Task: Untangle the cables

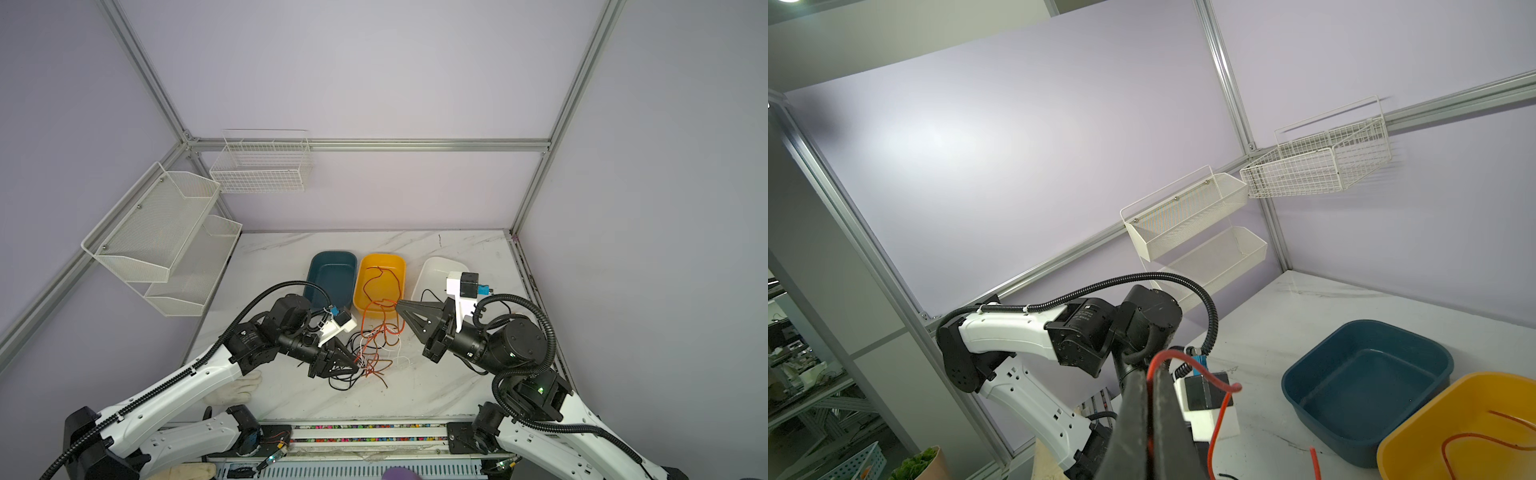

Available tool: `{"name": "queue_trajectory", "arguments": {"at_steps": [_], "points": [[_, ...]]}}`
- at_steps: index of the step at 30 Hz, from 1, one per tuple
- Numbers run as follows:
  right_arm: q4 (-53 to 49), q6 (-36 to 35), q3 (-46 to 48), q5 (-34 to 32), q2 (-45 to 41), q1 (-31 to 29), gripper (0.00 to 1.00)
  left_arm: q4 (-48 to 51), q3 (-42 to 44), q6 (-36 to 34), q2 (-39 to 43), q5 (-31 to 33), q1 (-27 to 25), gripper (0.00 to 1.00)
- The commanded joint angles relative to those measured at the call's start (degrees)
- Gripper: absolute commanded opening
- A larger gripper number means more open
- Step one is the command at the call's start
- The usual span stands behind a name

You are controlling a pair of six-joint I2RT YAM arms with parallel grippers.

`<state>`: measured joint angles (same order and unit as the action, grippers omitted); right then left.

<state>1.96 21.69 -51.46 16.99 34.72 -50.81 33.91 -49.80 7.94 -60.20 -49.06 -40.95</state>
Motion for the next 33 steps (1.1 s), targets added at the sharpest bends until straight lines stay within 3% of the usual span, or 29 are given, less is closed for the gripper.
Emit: {"name": "queue_trajectory", "arguments": {"at_steps": [1, 9, 17, 22, 26, 33], "points": [[2.5, 0.5, 0.6, -1.0, -0.9, -0.2, 0.00, -0.6, -1.5, -0.9, 0.7, -0.5, -0.2, 0.26], [1.4, 2.1, 1.7, -6.6, -2.6, -0.3, 0.00, 0.9, -2.4, -1.9, 1.4, 0.9, -0.2, 0.00], [-6.4, 5.2, 4.9, -31.4, -7.8, -0.3, 0.00, 6.9, -3.9, -0.1, 3.9, 9.3, -0.1, 0.00], [-12.6, 10.7, 7.9, -46.1, -8.7, -0.2, 0.00, 7.8, -3.8, 3.4, 10.0, 11.6, -0.4, 0.00], [-16.4, 15.9, 9.7, -51.2, -7.2, -0.3, 0.00, 10.9, -5.6, 3.8, 14.3, 14.9, -0.4, 0.00], [-18.7, 22.0, 12.1, -53.6, -3.3, -0.1, 0.00, 19.1, -10.6, 1.8, 19.7, 24.5, -0.4, 0.00]]}}
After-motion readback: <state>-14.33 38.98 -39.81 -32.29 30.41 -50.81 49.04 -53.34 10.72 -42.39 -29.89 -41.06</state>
